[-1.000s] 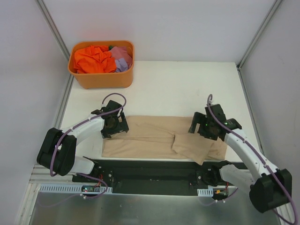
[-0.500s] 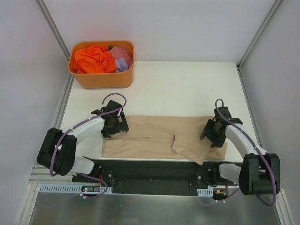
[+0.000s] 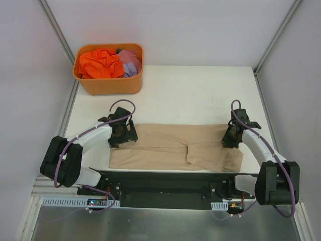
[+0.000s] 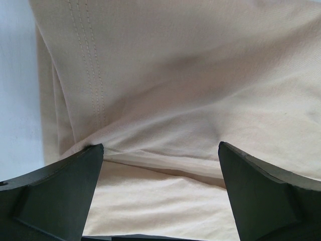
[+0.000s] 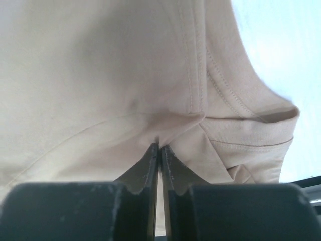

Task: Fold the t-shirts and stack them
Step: Fold the other side of the tshirt into a rectangle, then rotate the tshirt 90 degrees

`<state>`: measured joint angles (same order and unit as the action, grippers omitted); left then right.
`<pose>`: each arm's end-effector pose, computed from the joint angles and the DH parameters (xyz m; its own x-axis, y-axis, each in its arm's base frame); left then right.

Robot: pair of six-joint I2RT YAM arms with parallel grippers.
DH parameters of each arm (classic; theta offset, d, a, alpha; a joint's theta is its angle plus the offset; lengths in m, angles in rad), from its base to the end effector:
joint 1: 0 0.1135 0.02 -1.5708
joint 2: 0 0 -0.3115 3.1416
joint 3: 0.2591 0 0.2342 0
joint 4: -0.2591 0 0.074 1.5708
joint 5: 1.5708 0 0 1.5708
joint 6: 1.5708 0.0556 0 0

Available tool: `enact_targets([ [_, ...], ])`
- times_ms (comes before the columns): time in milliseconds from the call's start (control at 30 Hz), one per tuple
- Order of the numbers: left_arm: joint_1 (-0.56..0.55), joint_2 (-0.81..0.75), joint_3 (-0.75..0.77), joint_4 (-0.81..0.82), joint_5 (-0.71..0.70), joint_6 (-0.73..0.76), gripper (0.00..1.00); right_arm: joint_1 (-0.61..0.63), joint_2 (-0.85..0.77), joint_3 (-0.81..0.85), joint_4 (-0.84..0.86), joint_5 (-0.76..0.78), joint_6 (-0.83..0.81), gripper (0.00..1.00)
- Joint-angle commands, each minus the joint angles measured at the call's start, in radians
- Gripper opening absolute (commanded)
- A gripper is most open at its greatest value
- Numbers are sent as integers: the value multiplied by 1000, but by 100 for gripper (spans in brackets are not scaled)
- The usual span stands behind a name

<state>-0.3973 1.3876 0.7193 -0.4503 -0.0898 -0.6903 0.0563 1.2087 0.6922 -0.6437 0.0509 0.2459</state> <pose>0.2183 -0.0862 0.2102 -0.8619 -0.3261 -0.3883 -0.2589 0.9414 -0.2160 0.1877 0.0077 0.2264 -0.8966 0.1930 -0.3985 0.1880 0.9808 0.0519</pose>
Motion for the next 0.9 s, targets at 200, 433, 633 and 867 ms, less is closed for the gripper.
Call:
enact_targets([
  [200,32,24,-44,-14,-44,15,99,-52,49,62,-43,131,-60,19],
  [433,32,10,-52,-18,-16,12,99,-52,-23,118,-94,66,-117,85],
  [633,32,7,-49,-18,-11,11,99,43,-142,98,-116,-198,-120,96],
  [867,32,19,-41,-18,-10,9,99,234,-82,-42,-14,-310,47,96],
])
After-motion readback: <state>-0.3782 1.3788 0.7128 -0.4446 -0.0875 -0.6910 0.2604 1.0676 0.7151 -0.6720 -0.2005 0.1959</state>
